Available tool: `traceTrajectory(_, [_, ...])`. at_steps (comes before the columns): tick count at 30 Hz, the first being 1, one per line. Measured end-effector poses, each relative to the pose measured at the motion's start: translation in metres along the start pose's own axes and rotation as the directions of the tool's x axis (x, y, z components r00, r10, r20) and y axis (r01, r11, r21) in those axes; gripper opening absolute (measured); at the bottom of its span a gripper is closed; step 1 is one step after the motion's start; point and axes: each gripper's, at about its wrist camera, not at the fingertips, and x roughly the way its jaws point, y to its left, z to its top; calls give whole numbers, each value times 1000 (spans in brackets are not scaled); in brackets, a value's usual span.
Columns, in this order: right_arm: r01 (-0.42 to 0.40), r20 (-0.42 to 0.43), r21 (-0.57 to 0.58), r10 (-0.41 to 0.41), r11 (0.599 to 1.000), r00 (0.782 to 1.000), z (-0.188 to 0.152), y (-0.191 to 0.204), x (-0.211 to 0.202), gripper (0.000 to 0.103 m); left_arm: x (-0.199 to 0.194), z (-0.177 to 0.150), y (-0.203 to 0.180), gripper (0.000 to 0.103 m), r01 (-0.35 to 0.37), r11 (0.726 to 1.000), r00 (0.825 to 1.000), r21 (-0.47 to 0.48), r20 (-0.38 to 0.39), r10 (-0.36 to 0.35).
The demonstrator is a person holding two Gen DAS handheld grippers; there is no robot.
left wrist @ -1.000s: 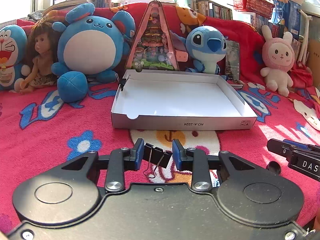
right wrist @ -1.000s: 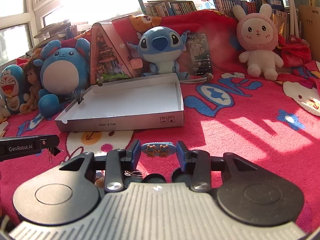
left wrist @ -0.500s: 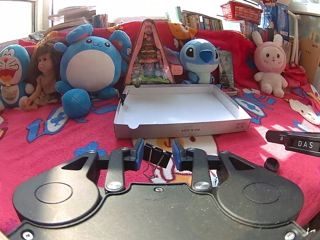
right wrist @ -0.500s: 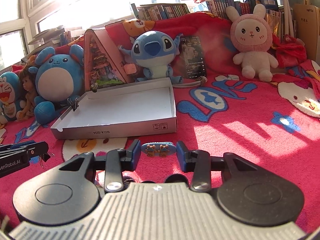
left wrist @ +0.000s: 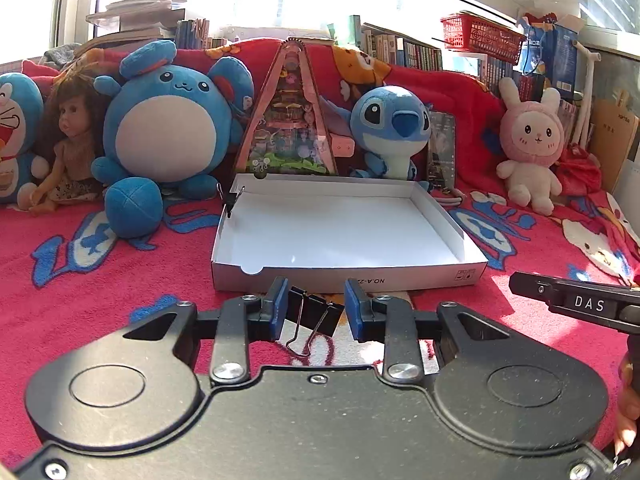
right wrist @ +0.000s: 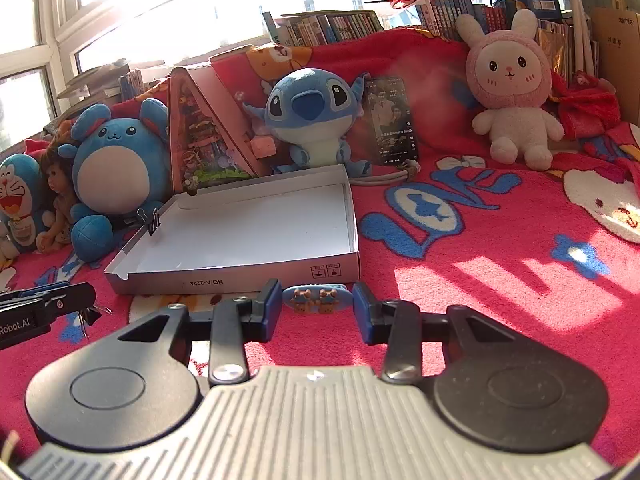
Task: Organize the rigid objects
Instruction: 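Carry the clip with the left tool while the right tool carries the eraser into the white box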
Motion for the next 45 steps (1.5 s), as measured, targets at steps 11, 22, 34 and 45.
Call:
traceTrajectory(11, [-38, -65, 28, 40, 999, 997, 47, -8, 47, 44, 50, 62, -2, 29, 55, 998, 998, -29, -39, -56])
traceTrajectory(22, [-39, -189, 32, 45, 999, 981, 88, -12, 105, 44, 129, 91, -14, 29, 48, 997, 981, -63, -186, -59])
traceTrajectory(34, [2, -326, 67, 20, 998, 945, 105, -14, 161, 44, 196, 98, -25, 29, 88, 983, 952, -161, -278, -131])
traceTrajectory(45, [15, -375, 79, 16, 997, 927, 94, -10, 188, 45, 224, 96, -28, 29, 75, 979, 943, -190, -306, -131])
